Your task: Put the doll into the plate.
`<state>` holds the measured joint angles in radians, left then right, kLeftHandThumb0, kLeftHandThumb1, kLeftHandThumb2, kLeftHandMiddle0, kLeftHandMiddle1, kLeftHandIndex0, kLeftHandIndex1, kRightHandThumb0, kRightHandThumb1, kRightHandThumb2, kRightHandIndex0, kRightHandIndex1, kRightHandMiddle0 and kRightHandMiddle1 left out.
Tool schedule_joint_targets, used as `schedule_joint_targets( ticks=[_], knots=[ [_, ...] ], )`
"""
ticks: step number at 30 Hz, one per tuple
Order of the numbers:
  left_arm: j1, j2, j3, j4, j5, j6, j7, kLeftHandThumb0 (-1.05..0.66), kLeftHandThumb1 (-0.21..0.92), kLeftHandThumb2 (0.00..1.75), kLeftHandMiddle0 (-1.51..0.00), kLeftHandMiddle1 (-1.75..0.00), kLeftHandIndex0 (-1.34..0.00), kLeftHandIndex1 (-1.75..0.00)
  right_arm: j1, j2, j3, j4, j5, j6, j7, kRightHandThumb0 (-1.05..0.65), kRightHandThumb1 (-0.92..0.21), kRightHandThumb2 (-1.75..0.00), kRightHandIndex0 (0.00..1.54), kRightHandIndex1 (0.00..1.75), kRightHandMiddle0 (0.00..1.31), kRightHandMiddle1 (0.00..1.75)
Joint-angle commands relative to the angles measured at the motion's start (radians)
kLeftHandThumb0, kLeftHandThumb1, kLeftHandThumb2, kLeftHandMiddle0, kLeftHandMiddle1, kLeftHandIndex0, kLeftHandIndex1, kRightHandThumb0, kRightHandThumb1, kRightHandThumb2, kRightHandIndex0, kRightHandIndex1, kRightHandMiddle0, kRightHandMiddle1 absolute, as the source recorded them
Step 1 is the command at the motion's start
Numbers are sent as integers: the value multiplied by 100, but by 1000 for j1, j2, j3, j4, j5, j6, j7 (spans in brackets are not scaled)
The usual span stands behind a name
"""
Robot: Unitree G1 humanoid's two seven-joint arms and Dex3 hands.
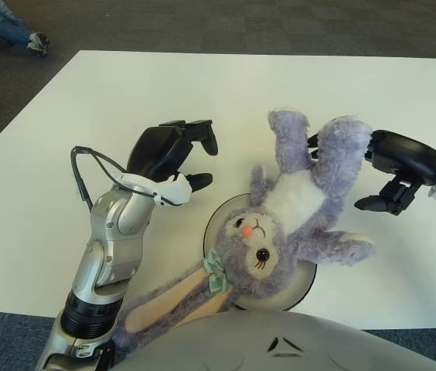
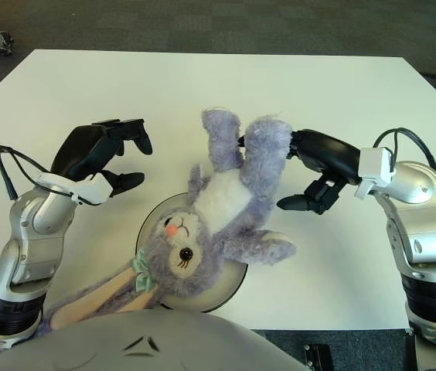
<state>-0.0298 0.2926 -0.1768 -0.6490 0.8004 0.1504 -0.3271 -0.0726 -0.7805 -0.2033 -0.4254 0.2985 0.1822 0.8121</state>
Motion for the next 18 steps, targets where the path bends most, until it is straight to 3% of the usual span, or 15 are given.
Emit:
schedule_joint_targets(
  ticks=[1, 10, 15, 18],
  knots=[
    [-1, 8, -1, 10, 18, -5, 9, -1, 20, 132, -66, -175, -75, -132, -40, 22, -25, 79, -15, -48, -32, -54, -37, -94, 13, 56, 0, 87],
    [-2, -9, -1, 10, 24, 5, 15, -1, 20, 132, -66, -175, -74, -133, -151, 48, -17, 211, -36, -122, -76, -58, -50, -91, 7, 50, 0, 93],
    [-1, -15, 4, 22, 18, -11, 39, -1, 20, 132, -66, -175, -75, -133, -206, 18, -57, 255, 7, -83, -63, -59, -56, -87, 5, 47, 0, 92],
    [-3, -14, 10, 46, 1, -44, 82, -1, 20, 133, -67, -175, -74, -133, -314, -51, -80, 227, 49, 14, -51, -63, -66, -79, 4, 44, 0, 88]
  ],
)
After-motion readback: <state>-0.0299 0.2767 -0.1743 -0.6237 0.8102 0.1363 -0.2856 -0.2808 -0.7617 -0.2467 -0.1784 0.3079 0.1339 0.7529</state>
